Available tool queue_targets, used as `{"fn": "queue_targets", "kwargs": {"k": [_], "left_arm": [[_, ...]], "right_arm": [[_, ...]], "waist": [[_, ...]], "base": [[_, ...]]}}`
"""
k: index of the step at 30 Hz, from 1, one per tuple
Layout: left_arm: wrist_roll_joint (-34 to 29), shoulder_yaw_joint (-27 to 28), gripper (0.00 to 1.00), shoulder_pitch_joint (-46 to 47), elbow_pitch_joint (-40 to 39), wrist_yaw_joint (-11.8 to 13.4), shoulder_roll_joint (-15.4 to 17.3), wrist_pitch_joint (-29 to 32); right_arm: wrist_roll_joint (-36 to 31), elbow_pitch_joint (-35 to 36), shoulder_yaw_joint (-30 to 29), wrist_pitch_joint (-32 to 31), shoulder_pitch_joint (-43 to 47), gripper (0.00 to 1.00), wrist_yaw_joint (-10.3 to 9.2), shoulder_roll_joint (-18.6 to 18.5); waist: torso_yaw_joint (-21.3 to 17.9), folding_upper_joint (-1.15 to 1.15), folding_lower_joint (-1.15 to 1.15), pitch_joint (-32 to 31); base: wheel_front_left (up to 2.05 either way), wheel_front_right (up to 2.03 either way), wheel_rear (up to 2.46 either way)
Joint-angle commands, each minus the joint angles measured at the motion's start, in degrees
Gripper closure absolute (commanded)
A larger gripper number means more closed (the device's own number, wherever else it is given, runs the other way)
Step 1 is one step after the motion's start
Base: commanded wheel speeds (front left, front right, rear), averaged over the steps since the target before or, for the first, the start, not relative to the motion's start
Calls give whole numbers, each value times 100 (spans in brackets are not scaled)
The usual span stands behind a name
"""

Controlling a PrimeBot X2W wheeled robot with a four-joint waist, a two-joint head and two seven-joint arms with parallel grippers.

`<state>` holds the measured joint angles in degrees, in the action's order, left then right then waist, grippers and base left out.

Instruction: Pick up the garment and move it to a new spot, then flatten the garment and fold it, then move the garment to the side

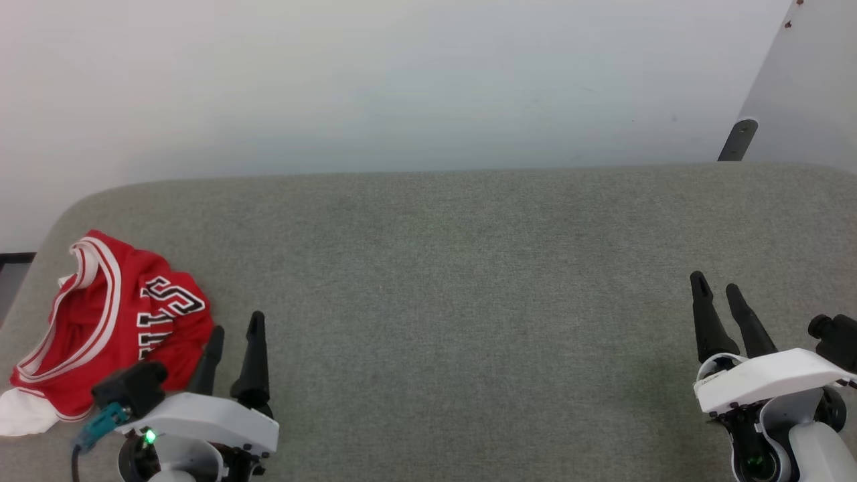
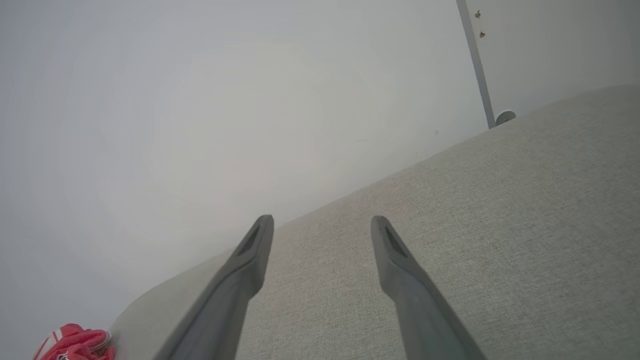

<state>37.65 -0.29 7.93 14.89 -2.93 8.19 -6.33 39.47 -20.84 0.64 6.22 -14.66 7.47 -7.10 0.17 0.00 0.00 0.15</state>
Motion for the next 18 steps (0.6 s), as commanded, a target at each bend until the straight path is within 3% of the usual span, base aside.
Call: {"fn": "queue_targets", "kwargs": {"k": [1, 18], "left_arm": [[-172, -21, 0, 126, -81, 39, 57, -51], [-1227, -194, 0, 142, -51, 103, 149, -308]], "right_arm": [[-182, 24, 7, 59, -147, 0, 2, -54], [-1271, -86, -125, 321, -224, 0, 3, -32]], "waist": [[2, 0, 0, -1], [9, 0, 0, -2]], "base": [[0, 0, 0], [0, 0, 0]]}}
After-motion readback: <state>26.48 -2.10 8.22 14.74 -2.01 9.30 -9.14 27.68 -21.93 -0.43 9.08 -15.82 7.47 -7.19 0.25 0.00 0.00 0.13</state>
